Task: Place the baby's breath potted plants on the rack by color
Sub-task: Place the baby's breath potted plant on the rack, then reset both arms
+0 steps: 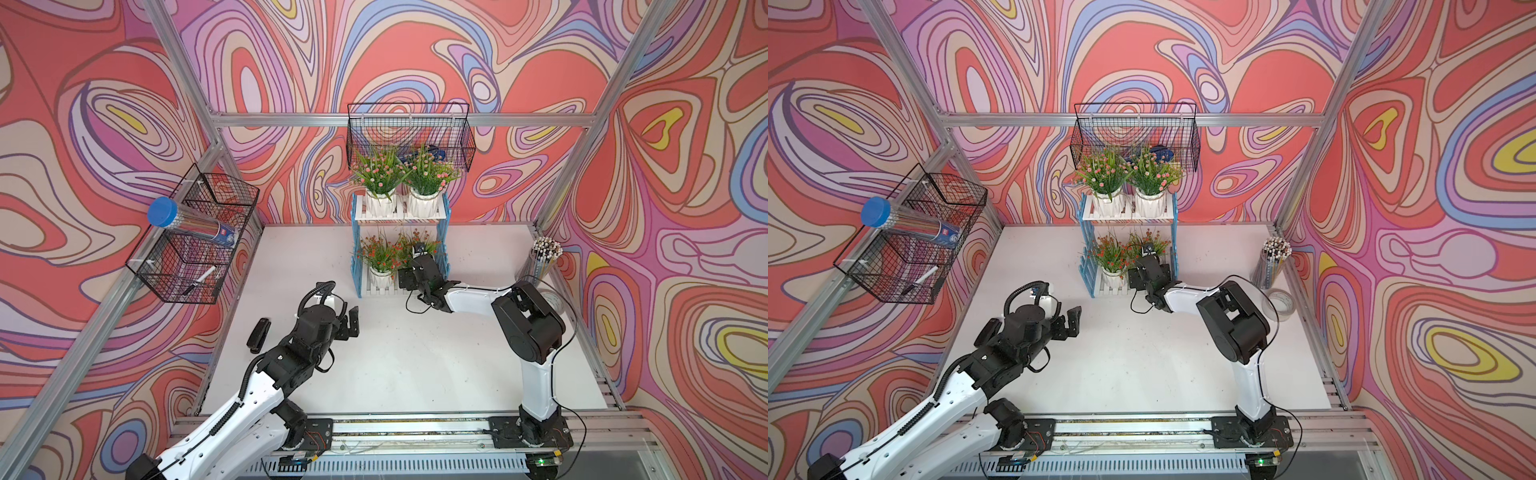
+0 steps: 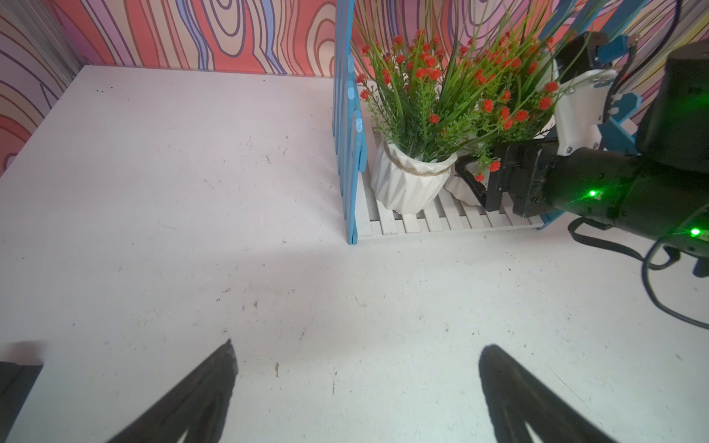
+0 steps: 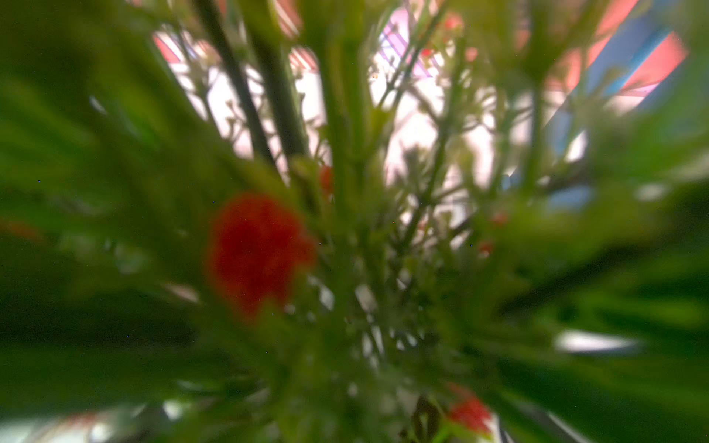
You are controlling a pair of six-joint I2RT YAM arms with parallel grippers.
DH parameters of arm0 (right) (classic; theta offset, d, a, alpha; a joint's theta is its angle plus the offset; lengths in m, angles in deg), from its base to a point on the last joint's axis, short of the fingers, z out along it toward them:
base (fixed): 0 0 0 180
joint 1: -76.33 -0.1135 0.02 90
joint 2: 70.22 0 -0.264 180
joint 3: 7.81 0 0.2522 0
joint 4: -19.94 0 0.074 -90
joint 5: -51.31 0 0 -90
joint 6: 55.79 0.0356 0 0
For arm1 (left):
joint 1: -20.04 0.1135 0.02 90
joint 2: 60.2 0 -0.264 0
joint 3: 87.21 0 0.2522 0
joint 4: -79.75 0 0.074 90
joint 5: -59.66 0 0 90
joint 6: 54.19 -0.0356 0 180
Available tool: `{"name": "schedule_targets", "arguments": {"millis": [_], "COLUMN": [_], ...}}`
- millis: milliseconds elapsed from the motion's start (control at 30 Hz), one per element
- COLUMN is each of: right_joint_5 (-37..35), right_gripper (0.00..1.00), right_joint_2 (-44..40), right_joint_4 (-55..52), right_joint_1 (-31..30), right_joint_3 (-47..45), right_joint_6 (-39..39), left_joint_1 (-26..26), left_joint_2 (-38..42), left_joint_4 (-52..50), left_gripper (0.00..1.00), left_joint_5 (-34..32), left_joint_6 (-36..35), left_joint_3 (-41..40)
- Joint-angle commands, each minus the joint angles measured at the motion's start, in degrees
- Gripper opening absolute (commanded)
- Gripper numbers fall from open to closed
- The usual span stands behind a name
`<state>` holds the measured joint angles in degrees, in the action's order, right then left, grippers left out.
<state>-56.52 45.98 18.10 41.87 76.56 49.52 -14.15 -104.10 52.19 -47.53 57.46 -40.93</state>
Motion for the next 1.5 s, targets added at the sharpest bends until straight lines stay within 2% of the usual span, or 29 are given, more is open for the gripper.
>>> {"name": "schedule_targets", "arguments": {"millis": [0, 67, 100, 267, 500, 667, 867, 1033, 1167, 1267, 1367, 1467], "right_joint_5": [-0.25, -0.42, -0.51, 0.29, 2.23, 2.66, 2.67, 1.13, -3.03, 5.44, 16.88, 18.16], "right_gripper": [0.89, 0.98, 0.98, 0.98, 0.98, 0.98, 0.98, 0.98, 0.98, 0.98, 0.98, 0.98], "right_joint_2": [0.41, 0.43, 0.39, -2.62, -9.67, -14.26, -25.24, -36.92, -43.85, -46.81, -45.03, -43.46], "right_joint_4": [0.87, -0.33, -1.02, -1.14, -1.35, -5.56, -12.97, -21.31, -23.57, -22.27, -22.22, -9.73], "right_joint_1": [0.57, 0.61, 0.61, 0.61, 0.27, -1.65, -3.78, -3.86, -3.35, 3.71, 16.21, 23.38], "right_joint_3": [1.46, 1.87, 2.18, 0.16, -5.19, -6.45, -8.34, -10.70, -13.10, -14.89, -13.82, -20.48], "right_joint_6": [1.43, 1.93, 2.07, 2.71, 3.59, 1.77, 0.69, -1.23, -4.21, -4.90, -1.79, -5.21], "left_joint_1": [-0.13, -0.16, -0.17, -0.16, -0.08, -0.12, 0.63, 3.72, 9.47, 14.54, 16.53, 20.22], "left_joint_2": [0.96, 0.77, 0.63, -0.23, -0.92, -2.71, -6.35, -9.23, -10.51, -11.96, -12.31, -12.50], "left_joint_4": [-0.96, -0.94, -0.95, -3.27, -3.88, -4.40, -8.89, -11.90, -10.55, -4.12, 3.96, 11.66], "left_gripper": [1.00, 1.00, 1.00, 1.00, 1.00, 1.00, 1.00, 1.00, 1.00, 1.00, 1.00, 1.00], "left_joint_5": [-1.09, -1.01, -1.08, -3.14, -2.16, -1.47, -5.33, -3.03, 0.60, 5.14, 5.36, 5.13], "left_joint_6": [0.06, 0.23, 0.35, -0.95, -0.70, -0.25, 1.59, 1.39, -2.21, -9.07, -15.72, -16.97], "left_joint_3": [0.24, 0.31, 0.41, 2.11, 3.77, 5.55, 10.93, 16.02, 16.92, 13.83, 9.56, 4.86]}}
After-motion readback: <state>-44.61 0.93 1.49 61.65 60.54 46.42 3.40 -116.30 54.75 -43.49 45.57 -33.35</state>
